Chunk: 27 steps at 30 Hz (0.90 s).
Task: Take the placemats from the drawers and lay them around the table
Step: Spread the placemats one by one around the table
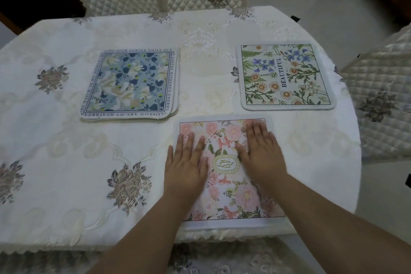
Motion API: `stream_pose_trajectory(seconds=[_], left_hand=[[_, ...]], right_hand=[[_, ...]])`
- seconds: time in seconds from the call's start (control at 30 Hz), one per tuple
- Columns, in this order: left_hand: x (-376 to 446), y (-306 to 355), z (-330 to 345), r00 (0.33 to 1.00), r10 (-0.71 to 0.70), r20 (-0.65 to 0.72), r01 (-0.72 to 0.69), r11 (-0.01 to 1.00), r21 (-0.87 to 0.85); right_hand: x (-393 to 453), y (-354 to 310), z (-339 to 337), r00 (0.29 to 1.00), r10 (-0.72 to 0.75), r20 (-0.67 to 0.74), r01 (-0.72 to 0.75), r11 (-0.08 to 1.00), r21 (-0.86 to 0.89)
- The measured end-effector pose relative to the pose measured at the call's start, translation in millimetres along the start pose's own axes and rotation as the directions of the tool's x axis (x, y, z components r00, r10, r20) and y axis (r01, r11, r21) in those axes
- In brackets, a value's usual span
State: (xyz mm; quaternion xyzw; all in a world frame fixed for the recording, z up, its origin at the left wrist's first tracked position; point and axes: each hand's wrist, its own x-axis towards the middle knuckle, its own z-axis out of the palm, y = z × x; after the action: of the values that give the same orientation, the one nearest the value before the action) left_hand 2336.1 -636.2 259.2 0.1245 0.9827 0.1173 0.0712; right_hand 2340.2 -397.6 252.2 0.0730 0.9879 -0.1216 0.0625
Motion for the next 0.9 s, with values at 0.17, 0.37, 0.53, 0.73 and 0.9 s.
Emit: stream_pose_trajectory(seconds=[0.17, 0.37, 0.53, 0.73, 0.9], left_hand=[[6, -12, 2, 0.990, -0.140, 0.001, 0.139, 0.990, 0.024], [50, 11, -6, 0.987, 0.098, 0.129, -0.105, 0.993, 0.052], [84, 12, -7, 0.981, 0.102, 0.162, -0.111, 0.993, 0.047], [45, -21, -6, 0.997, -0.034, 0.066, 0.036, 0.999, -0.023], [-25, -2, 1, 0.998, -0.008, 0.063, 0.006, 1.000, 0.030]], right_hand=[[0, 17, -6, 0.996, 0.083, -0.025, -0.082, 0.997, 0.013], [28, -23, 0, 1.000, -0.007, 0.014, 0.007, 0.999, 0.036], [29, -19, 7, 1.000, -0.018, -0.001, 0.018, 1.000, 0.003], [10, 22, -3, 0.993, 0.113, -0.012, -0.113, 0.993, 0.037], [-51, -3, 2, 0.999, 0.040, -0.015, -0.040, 0.999, -0.011]])
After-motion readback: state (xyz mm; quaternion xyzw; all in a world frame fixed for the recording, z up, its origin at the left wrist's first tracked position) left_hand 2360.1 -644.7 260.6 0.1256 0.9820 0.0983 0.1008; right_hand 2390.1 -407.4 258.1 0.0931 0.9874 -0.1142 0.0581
